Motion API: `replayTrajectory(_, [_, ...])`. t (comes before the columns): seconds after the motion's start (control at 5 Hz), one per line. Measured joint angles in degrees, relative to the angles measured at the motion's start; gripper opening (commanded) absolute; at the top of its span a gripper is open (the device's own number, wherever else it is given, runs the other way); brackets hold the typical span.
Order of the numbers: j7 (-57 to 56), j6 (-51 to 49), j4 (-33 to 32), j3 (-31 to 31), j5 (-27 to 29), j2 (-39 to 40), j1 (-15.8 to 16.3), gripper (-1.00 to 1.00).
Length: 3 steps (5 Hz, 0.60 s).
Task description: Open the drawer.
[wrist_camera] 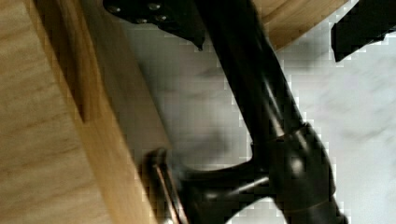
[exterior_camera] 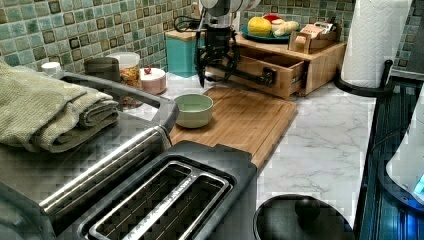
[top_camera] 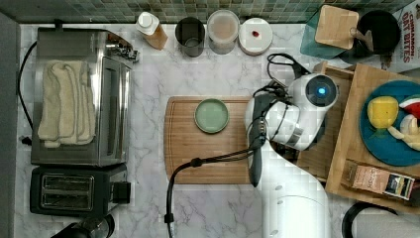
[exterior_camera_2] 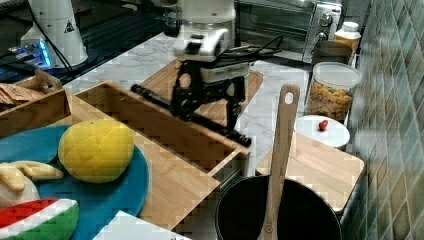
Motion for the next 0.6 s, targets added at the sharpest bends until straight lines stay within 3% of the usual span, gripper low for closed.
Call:
replayTrajectory(0.4, [1.2, -1.9, 0.0, 4.3, 0.2, -1.0, 4.8, 1.0])
replayTrajectory(0.6, [1.2, -1.7, -0.1, 4.5, 0.2, -1.0, 5.5, 1.0])
